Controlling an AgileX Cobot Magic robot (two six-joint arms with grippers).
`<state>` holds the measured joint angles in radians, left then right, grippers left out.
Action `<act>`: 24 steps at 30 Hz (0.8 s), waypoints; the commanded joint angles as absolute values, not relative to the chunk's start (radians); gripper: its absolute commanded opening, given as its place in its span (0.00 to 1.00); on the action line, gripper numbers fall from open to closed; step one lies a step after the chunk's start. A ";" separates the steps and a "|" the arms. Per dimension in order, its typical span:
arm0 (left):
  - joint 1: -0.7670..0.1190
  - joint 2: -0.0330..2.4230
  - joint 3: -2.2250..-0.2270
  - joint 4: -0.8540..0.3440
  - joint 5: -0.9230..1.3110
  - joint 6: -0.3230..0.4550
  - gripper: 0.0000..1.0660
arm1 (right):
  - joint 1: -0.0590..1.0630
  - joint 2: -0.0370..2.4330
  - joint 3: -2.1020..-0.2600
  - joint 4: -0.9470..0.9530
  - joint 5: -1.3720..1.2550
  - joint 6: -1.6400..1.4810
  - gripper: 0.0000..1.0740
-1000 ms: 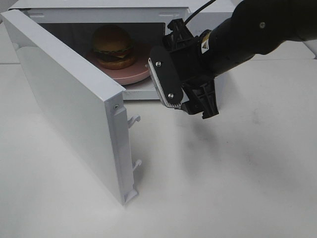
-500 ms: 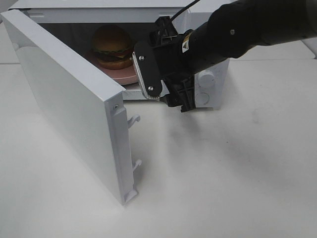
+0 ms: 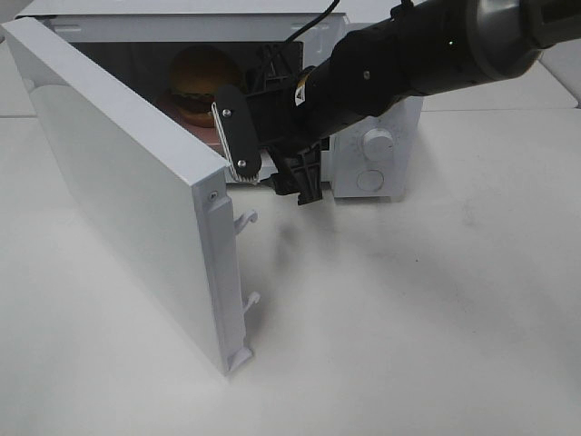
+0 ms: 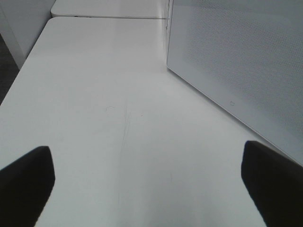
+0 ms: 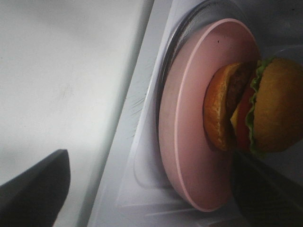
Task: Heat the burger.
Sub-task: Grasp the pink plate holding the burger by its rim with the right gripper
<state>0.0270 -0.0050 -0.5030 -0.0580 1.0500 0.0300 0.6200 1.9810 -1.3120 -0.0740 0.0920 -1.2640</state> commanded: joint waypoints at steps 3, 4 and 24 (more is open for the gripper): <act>0.029 -0.024 -0.500 -0.062 1.037 0.022 0.94 | 0.626 2.044 -1.393 -0.077 0.084 -1.246 0.81; 0.029 -0.024 -0.500 -0.062 1.037 0.022 0.94 | 0.626 2.053 -1.404 -0.077 0.084 -1.245 0.80; 0.029 -0.024 -0.500 -0.062 1.037 0.022 0.94 | 0.626 2.263 -1.726 -0.071 0.236 -1.214 0.78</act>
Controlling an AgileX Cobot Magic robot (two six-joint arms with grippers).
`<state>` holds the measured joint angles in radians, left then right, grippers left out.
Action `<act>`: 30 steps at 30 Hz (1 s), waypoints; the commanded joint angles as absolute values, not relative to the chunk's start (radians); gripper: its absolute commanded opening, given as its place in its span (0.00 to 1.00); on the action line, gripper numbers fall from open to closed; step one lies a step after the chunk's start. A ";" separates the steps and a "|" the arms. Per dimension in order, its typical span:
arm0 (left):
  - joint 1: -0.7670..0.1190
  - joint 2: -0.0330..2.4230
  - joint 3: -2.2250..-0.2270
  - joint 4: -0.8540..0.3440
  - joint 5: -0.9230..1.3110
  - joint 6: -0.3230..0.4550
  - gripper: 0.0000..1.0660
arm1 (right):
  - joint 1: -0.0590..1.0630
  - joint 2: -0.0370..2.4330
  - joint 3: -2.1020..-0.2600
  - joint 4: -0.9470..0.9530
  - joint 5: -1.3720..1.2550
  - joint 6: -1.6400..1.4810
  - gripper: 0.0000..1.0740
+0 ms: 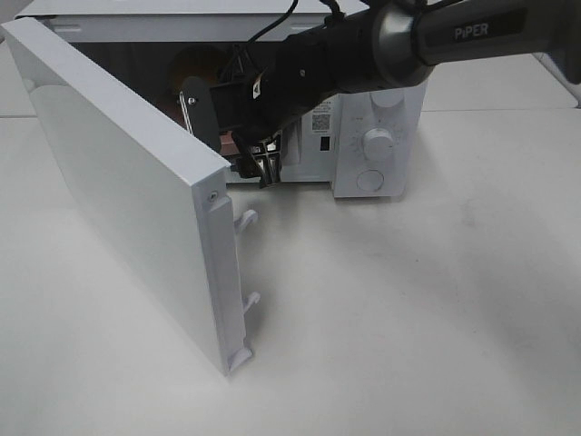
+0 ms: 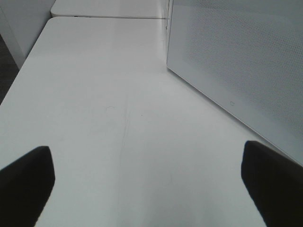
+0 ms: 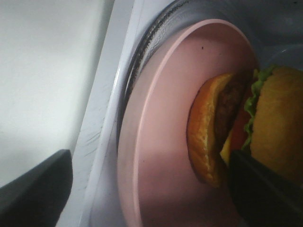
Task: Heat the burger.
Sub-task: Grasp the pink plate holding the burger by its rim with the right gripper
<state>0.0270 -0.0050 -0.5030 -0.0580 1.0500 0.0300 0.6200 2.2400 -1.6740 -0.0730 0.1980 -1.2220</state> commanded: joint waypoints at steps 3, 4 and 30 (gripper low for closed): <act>0.029 -0.024 -0.500 -0.062 1.037 0.022 0.94 | 0.626 2.293 -1.775 -0.072 0.255 -1.196 0.78; 0.029 -0.024 -0.500 -0.062 1.037 0.022 0.94 | 0.626 2.310 -1.803 -0.072 0.271 -1.191 0.77; 0.029 -0.024 -0.500 -0.062 1.037 0.022 0.94 | 0.623 2.384 -1.903 -0.041 0.326 -1.193 0.00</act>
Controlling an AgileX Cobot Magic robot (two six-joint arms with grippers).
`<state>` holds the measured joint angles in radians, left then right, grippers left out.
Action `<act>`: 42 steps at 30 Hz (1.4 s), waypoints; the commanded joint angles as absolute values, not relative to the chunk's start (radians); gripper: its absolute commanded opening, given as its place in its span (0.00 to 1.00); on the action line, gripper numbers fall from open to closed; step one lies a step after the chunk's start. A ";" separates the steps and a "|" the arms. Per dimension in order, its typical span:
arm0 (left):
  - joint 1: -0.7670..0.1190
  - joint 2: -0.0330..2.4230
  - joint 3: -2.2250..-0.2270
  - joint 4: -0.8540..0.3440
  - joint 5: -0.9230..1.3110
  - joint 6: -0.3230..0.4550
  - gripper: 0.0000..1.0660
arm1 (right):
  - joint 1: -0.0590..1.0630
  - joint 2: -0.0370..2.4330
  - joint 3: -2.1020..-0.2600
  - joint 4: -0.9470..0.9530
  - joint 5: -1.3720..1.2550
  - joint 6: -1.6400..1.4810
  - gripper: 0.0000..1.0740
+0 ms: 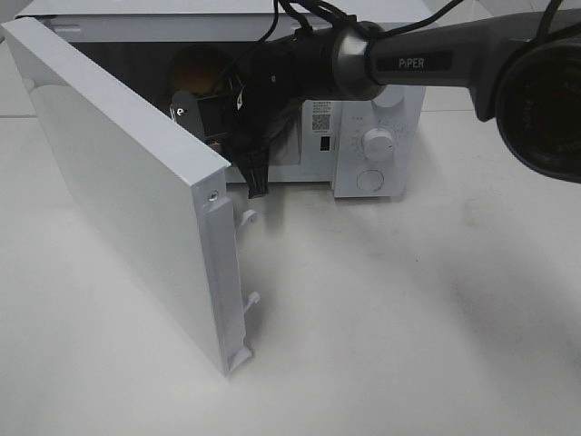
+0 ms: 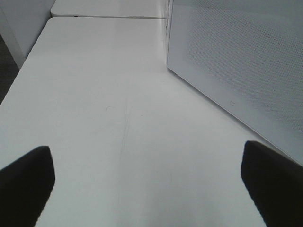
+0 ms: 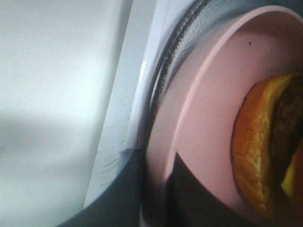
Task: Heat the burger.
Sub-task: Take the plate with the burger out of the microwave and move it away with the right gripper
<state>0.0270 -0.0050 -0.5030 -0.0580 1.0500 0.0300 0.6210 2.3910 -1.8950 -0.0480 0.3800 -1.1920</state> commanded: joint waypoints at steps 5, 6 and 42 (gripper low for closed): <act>0.029 -0.024 -0.500 -0.062 1.037 0.022 0.94 | 0.623 2.382 -1.903 -0.006 0.333 -1.193 0.00; 0.029 -0.024 -0.500 -0.062 1.037 0.022 0.94 | 0.623 2.381 -1.903 0.007 0.338 -1.193 0.00; 0.029 -0.024 -0.500 -0.062 1.037 0.022 0.94 | 0.572 2.041 -1.496 0.377 0.370 -1.868 0.00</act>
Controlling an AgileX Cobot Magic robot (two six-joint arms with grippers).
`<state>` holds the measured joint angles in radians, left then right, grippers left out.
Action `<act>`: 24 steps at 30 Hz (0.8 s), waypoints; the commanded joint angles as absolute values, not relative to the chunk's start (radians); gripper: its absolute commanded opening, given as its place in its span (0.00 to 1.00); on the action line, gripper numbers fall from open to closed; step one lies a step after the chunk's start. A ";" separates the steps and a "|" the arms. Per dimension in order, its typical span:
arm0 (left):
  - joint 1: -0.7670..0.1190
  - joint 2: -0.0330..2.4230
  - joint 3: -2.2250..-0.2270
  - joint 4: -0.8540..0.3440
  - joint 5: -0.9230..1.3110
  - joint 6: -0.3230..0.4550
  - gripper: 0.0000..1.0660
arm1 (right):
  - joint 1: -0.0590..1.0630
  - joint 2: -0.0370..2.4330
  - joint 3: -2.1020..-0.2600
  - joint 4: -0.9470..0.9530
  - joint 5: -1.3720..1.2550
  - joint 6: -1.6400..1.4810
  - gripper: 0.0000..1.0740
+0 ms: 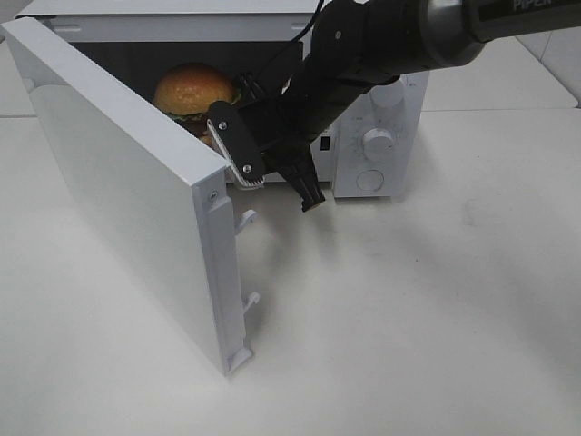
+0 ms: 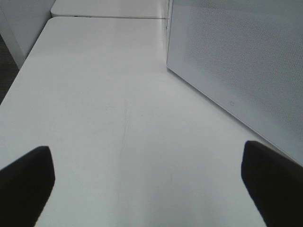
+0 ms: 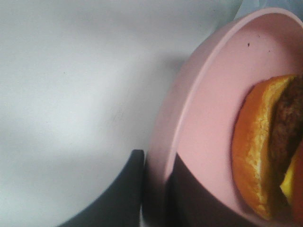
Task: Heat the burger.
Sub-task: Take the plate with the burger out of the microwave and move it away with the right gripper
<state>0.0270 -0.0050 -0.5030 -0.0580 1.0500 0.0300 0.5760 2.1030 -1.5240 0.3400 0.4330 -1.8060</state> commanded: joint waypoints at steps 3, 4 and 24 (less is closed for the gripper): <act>0.029 -0.024 -0.500 -0.062 1.037 0.022 0.94 | 0.562 2.005 -1.456 0.383 0.366 -1.885 0.00; 0.029 -0.024 -0.500 -0.062 1.037 0.022 0.94 | 0.562 1.985 -1.429 0.386 0.365 -1.885 0.00; 0.029 -0.024 -0.500 -0.062 1.037 0.022 0.94 | 0.562 1.789 -1.171 0.385 0.287 -1.890 0.00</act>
<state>0.0270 -0.0050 -0.5030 -0.0580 1.0500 0.0300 0.5720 1.8190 -1.1680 0.3730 0.3670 -1.9040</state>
